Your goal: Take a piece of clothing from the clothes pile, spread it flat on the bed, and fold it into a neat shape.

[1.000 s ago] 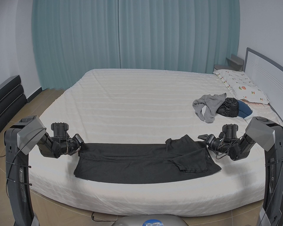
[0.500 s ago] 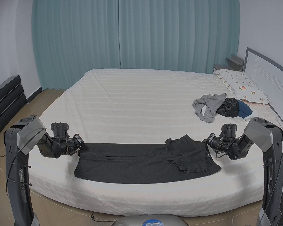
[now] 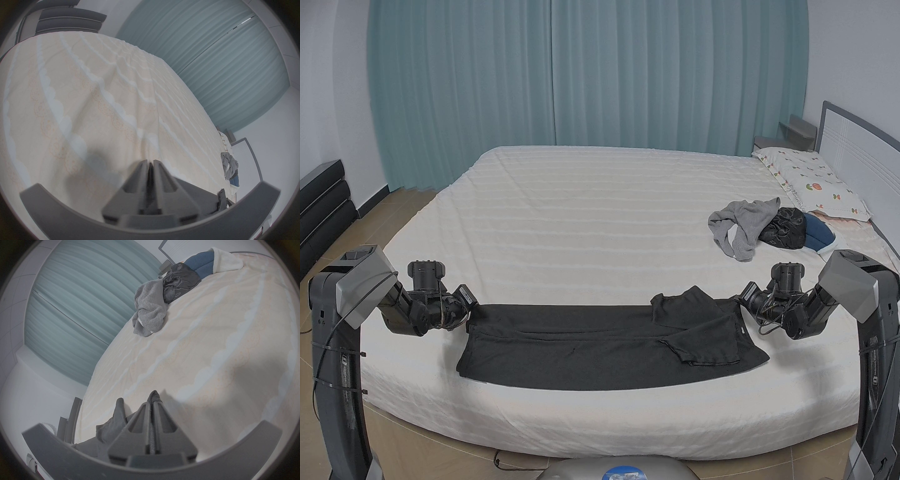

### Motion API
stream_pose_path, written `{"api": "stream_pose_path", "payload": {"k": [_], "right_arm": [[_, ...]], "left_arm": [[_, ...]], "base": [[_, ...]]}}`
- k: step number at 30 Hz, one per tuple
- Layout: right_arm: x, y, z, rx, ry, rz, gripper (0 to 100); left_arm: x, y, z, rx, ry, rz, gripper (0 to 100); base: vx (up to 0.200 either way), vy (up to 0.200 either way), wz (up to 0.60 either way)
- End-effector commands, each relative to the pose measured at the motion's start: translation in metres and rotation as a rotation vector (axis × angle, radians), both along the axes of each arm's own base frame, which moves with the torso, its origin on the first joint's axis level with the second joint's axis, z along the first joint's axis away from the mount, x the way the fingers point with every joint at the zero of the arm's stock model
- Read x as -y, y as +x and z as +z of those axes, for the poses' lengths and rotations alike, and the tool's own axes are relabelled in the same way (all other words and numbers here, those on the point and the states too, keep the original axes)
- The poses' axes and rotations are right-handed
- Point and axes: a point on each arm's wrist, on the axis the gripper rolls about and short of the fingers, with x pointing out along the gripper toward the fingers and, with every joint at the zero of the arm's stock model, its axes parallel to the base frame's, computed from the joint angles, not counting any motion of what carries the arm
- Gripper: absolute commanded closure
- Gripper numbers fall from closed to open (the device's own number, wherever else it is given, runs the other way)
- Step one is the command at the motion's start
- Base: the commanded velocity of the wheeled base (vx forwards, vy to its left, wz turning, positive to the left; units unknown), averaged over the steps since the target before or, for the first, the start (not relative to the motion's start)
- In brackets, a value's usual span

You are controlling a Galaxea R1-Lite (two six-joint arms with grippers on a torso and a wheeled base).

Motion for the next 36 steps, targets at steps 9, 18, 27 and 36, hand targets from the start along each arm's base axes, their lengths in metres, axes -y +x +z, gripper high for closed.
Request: {"api": "stream_pose_path", "payload": {"k": [9, 18, 27, 36], "right_arm": [[0.003, -0.019, 0.043, 0.042, 0.019, -0.006, 0], [-0.013, -0.046, 0.086, 0.063, 0.077, 0.004, 0], [-0.053, -0.115, 0.08, -0.085, 0.087, 0.11, 0], [-0.079, -0.126, 0.054, -0.191, 0.204, 0.109, 0]], "left_arm": [[-0.009, -0.003, 0.009, 0.013, -0.004, 0.023, 0], [-0.016, -0.028, 0.047, 0.029, -0.083, 0.082, 0], [-0.009, -0.086, 0.052, -0.079, -0.103, 0.078, 0], [-0.005, -0.1, 0.039, -0.052, -0.182, 0.106, 0]], "base": [[0.0, 0.0, 0.0], [0.0, 0.0, 0.0], [-0.067, 0.0, 0.0], [0.0, 0.0, 0.0]]}}
